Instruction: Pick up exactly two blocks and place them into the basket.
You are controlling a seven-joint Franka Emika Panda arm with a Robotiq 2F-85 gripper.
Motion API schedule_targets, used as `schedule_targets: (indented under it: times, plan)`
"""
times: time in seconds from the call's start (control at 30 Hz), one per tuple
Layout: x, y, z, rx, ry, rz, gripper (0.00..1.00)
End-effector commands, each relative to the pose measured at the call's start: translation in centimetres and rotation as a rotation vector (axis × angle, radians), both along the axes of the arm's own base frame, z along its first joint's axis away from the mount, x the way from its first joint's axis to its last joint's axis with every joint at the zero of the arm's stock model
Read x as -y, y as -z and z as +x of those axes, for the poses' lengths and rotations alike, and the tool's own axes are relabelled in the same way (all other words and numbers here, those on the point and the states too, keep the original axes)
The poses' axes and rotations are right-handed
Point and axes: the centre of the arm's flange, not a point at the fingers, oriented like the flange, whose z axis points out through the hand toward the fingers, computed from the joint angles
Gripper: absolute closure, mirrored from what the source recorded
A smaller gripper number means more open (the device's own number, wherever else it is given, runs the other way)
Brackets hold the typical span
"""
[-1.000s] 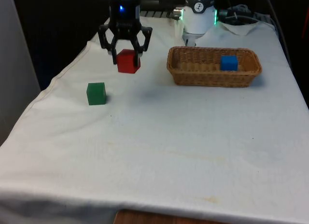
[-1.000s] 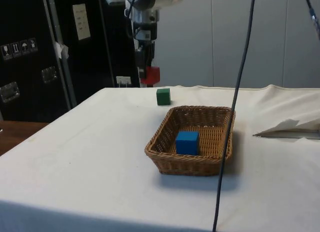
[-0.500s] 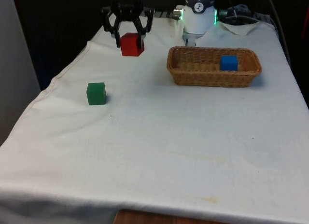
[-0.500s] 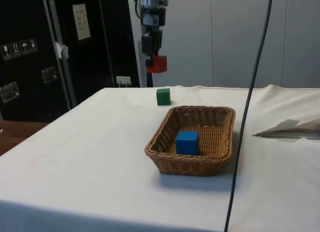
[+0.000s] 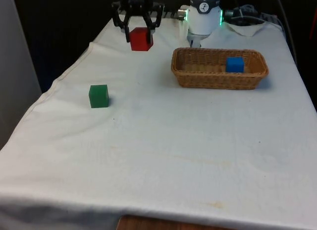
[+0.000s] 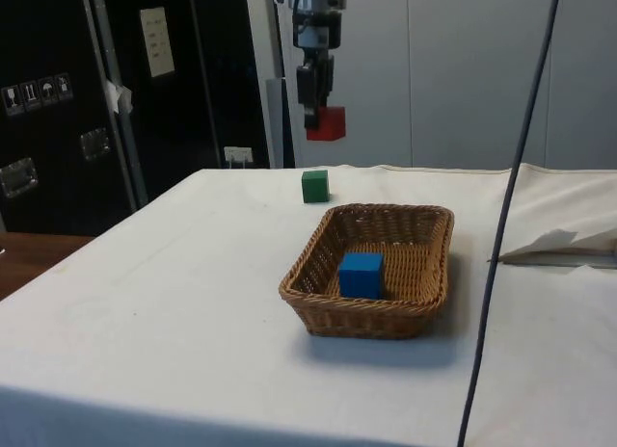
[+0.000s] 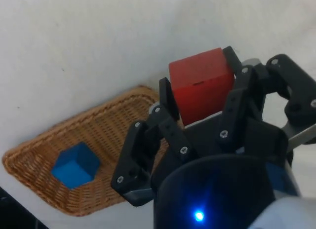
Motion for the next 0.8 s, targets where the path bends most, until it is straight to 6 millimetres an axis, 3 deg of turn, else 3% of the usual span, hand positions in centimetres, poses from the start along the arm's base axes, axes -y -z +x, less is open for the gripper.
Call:
schedule_targets:
  times: [0.0,0.77]
  plan:
    - [0.1,0.1,-0.4,0.001,0.003,-0.025,0.91]
    - [-2.0,0.6,-5.0,-0.023,0.048,0.009,0.91]
